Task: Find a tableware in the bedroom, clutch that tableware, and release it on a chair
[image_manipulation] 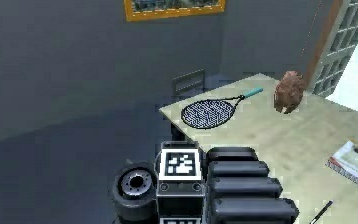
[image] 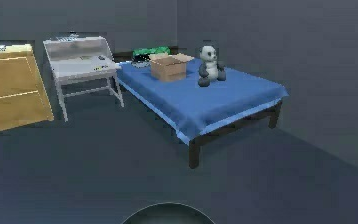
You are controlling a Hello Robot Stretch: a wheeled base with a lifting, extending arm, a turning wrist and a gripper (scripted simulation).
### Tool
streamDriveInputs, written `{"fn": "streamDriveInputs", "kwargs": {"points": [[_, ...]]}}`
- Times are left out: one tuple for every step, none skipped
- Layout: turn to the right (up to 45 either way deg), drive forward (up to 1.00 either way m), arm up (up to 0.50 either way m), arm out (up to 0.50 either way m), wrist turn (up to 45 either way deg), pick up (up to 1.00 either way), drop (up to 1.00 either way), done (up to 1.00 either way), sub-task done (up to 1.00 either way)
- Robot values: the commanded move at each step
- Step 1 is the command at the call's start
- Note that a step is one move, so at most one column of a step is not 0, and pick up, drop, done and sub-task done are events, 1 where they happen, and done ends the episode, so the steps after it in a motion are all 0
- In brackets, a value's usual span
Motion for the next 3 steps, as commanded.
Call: {"fn": "streamDriveInputs", "kwargs": {"points": [[18.0, 0.0, 0.0, 0.0, 0.0, 0.0, 0.0, 0.0, 0.0], [0.0, 0.45, 0.0, 0.0, 0.0, 0.0, 0.0, 0.0, 0.0], [27.0, 0.0, 0.0, 0.0, 0.0, 0.0, 0.0, 0.0, 0.0]]}}
